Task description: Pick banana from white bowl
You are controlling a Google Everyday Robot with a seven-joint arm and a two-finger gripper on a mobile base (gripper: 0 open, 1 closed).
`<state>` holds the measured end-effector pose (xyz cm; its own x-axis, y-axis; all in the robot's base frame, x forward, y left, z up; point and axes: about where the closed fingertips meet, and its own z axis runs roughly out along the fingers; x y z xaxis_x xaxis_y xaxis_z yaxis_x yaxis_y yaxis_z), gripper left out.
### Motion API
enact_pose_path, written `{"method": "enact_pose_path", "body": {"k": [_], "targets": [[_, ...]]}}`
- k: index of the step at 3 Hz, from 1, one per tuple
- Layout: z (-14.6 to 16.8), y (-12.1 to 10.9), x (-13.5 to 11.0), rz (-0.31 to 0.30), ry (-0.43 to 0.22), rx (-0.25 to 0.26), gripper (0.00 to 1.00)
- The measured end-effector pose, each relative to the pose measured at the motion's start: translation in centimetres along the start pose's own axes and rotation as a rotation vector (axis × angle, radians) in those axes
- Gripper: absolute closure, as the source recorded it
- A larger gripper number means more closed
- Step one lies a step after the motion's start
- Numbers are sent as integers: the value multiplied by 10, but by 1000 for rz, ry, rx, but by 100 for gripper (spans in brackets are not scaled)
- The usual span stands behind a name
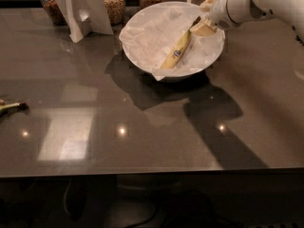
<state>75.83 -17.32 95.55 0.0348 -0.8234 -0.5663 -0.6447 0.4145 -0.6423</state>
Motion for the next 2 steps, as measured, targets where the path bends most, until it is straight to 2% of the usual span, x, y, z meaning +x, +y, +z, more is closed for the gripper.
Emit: {"method": "enact_pose_path", "body": {"k": [1, 2], "targets": [[4, 0, 5, 2, 5, 1, 56], [5, 0, 6, 3, 6, 0, 74]]}}
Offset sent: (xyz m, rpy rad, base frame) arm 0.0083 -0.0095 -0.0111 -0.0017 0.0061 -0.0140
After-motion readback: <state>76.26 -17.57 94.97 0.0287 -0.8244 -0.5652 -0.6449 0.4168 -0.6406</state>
